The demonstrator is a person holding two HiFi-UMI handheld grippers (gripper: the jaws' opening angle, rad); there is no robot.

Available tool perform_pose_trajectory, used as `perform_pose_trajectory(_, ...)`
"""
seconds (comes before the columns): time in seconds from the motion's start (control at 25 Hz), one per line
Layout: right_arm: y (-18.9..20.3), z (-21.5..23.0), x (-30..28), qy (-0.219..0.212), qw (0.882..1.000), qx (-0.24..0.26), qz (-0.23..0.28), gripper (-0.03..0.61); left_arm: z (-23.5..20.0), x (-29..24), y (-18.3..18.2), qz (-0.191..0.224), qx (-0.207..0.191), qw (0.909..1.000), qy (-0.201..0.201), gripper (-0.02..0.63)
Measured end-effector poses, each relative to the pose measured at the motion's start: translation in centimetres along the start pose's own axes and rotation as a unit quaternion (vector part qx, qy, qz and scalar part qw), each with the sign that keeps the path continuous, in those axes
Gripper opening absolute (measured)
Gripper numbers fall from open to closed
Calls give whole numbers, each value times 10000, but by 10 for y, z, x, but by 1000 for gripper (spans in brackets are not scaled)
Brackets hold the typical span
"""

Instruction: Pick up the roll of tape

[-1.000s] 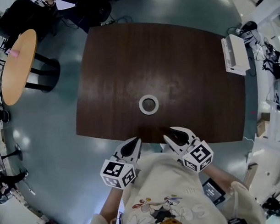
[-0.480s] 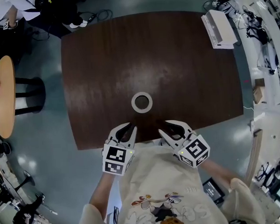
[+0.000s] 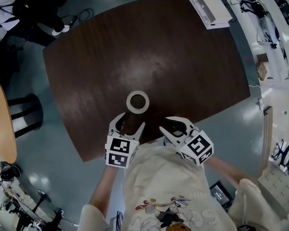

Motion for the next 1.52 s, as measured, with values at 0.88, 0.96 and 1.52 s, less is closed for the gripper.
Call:
perform_pose_trajectory(0.88,6,49,1,352,9978,-565,35,101,-28,-106,27,-872,-1169,9893,-100,591)
perform_pose_trajectory(0.96,8,54,-3,339,9975,-621,22,101,-31,-115,29,-949,-1222,9879,-71,591)
perform_pose_trajectory(1.52,17,70,-3,367,9966,-715,-151,101,-35,-158,57,-1411,-1492,9786,-85,591)
Point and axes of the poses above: the fingertips, and each gripper's own axes: x backward along the fingers, z to its right, y out of its underside, the point moved 4 cm from there along x, backward along the fingers, and after that the axes turned 4 degrees about z, right-handed, at the moved point
